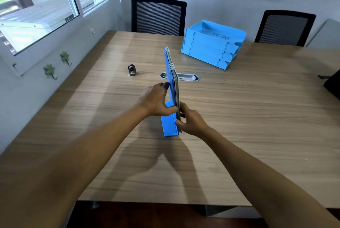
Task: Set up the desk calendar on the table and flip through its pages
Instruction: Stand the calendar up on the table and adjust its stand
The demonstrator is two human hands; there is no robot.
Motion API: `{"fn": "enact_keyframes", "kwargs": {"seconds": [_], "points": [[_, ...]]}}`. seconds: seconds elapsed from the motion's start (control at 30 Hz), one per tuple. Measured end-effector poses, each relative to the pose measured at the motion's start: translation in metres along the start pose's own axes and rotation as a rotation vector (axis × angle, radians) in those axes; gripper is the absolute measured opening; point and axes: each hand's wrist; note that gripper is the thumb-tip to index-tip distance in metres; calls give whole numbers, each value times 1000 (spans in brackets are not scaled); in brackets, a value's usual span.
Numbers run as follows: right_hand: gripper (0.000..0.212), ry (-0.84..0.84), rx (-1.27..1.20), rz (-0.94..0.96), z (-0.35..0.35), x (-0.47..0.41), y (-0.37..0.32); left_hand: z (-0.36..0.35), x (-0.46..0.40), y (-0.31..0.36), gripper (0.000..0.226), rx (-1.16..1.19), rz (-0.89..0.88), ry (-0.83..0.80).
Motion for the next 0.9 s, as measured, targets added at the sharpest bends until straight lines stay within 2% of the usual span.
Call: {"fn": "enact_keyframes", "kwargs": {"seconds": [0.27, 0.47, 0.73, 0.9], "points": [[69, 63, -19, -23, -2, -4, 3, -6, 1, 6, 85, -27, 98, 48], [65, 81, -11, -5, -3, -9, 1, -9, 6, 6, 95, 84, 181, 70], [53, 192, 5, -23, -11, -10, -2, -16, -2, 11, 90, 193, 181, 74], [56, 247, 20, -34, -16, -11, -3, -17, -7, 10, 86, 224, 196, 51]]}}
Point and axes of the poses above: each hand's wrist, its own x-axis away from the middle knuckle, its own z-axis out of the back of the hand, y = z × x, and after that the axes turned 8 degrees about y, right-handed
